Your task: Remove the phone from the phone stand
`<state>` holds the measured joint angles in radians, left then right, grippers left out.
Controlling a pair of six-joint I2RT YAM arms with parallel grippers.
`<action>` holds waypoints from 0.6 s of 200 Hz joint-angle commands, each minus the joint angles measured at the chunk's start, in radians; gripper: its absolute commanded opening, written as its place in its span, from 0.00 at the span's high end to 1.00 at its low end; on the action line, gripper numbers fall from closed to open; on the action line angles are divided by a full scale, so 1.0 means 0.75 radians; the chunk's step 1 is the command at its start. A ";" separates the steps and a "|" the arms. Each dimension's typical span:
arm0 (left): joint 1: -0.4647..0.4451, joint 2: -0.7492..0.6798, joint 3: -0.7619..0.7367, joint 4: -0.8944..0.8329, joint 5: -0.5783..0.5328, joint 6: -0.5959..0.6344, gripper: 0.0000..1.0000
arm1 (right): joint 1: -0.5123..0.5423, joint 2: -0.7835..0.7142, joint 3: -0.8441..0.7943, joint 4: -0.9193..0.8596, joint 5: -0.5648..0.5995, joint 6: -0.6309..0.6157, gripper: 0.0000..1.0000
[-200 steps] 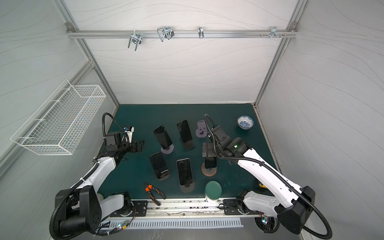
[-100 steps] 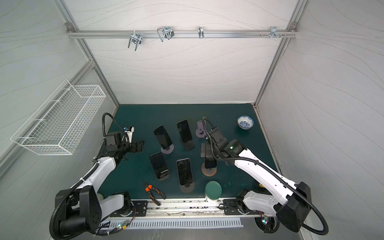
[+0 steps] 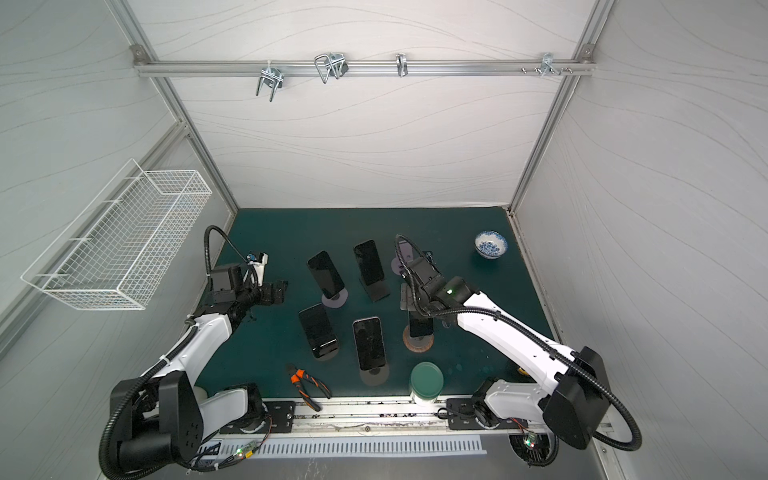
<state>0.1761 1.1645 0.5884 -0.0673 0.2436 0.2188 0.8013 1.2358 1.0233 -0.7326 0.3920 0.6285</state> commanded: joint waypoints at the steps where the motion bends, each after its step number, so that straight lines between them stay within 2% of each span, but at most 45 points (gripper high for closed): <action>1: 0.004 -0.001 0.033 -0.002 -0.007 -0.003 0.01 | 0.019 0.033 0.018 -0.009 0.064 0.004 0.14; 28: 0.004 0.000 0.036 -0.008 -0.011 -0.010 0.01 | 0.058 0.059 0.037 -0.040 0.141 0.028 0.16; 73: 0.003 -0.005 0.032 -0.009 -0.004 -0.006 0.01 | 0.077 0.075 0.043 -0.046 0.145 0.032 0.28; 120: 0.003 -0.004 0.034 -0.008 -0.004 -0.007 0.01 | 0.088 0.047 0.064 -0.077 0.171 0.059 0.33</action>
<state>0.1761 1.1648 0.5884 -0.0814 0.2417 0.2062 0.8551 1.2888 1.0351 -0.7551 0.4828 0.6392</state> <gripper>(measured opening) 0.989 0.739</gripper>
